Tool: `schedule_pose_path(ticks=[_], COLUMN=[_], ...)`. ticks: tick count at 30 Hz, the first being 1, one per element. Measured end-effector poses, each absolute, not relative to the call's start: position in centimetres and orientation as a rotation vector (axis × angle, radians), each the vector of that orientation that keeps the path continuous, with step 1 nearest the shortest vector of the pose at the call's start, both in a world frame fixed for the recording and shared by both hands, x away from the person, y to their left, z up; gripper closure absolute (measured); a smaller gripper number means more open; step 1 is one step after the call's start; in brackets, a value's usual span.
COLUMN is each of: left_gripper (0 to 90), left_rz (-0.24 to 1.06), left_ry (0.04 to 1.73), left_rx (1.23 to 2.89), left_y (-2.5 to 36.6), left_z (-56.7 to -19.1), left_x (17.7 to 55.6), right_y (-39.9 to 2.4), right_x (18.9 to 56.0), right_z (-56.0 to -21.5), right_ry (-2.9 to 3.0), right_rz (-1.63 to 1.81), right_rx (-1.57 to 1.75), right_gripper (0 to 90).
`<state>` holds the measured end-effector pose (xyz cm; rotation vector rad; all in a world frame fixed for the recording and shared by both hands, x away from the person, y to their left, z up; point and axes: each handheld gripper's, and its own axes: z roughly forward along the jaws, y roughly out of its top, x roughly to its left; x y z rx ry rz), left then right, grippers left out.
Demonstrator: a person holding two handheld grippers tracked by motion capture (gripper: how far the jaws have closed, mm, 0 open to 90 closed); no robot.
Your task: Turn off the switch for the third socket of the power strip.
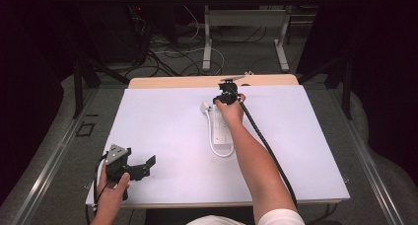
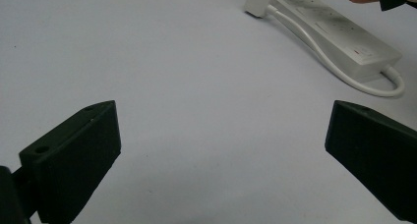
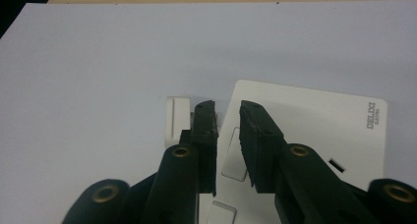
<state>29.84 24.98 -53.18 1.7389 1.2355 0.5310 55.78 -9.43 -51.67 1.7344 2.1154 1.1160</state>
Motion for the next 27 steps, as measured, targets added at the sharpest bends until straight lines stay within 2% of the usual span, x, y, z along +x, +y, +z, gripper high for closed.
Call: schedule_pose_path(ticks=[7, 17, 27], left_gripper=[0.2, 0.2, 0.2], left_rz=[0.533, 0.53, 0.53], left_ry=[1.235, 1.233, 1.238], left_rx=[1.744, 1.74, 1.741], left_y=[25.0, 24.9, 24.8], left_z=[-53.2, -53.1, -53.2], left_x=[29.9, 29.8, 29.7], right_y=[-9.3, -8.9, -8.8], right_x=[55.3, 54.5, 53.3], right_z=[-51.1, -50.3, -49.3], right_ry=[2.129, 2.2, 2.259], right_rz=[1.106, 1.087, 1.04], right_rx=[1.73, 1.682, 1.621], right_gripper=[66.2, 45.8, 29.6])
